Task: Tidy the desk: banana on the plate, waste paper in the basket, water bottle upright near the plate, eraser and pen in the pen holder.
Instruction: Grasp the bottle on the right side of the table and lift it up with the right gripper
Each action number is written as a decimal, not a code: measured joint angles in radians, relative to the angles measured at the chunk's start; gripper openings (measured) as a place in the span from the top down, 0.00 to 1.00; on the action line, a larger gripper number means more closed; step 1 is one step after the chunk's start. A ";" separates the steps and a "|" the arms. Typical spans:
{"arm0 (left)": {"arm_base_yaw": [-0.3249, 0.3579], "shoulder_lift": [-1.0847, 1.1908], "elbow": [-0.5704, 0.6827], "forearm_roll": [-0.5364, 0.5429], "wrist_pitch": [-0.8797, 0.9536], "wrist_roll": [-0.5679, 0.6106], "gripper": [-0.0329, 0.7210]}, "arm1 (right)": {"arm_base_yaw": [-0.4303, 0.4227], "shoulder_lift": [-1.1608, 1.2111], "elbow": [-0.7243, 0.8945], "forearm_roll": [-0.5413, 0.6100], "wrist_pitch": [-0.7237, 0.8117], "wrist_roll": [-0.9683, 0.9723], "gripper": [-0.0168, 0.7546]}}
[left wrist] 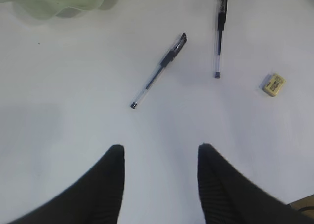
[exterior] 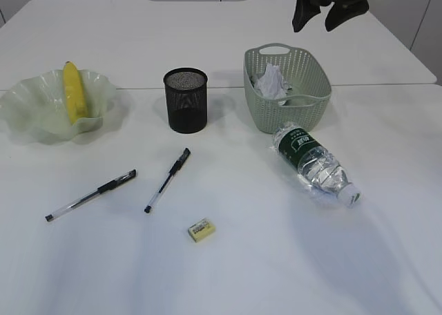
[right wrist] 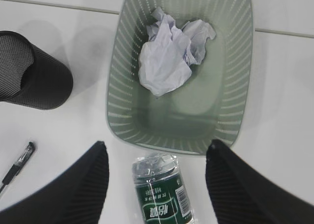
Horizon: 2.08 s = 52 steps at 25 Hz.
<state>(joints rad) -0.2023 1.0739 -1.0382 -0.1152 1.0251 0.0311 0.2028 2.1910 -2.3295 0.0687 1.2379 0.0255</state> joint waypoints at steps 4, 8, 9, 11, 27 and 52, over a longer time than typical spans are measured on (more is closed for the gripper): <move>0.000 0.000 0.000 0.000 0.002 0.000 0.49 | 0.004 -0.066 0.038 0.008 0.007 0.001 0.38; 0.000 0.000 0.000 0.000 0.008 0.000 0.49 | 0.004 -0.157 0.156 0.014 0.008 0.001 0.38; 0.000 0.000 0.000 0.000 0.008 0.000 0.49 | 0.004 -0.185 0.200 0.014 0.008 0.001 0.38; 0.000 0.000 0.000 0.000 0.010 0.000 0.49 | 0.004 -0.239 0.289 0.014 0.008 0.001 0.38; 0.000 0.000 0.000 -0.020 0.012 0.000 0.50 | 0.004 -0.595 1.221 -0.018 -0.397 -0.171 0.38; 0.000 0.000 0.000 -0.022 0.007 0.000 0.51 | 0.004 -0.293 1.067 0.010 -0.533 -0.408 0.38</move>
<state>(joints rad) -0.2023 1.0739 -1.0382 -0.1368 1.0316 0.0311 0.2067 1.8977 -1.2629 0.0783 0.7046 -0.3823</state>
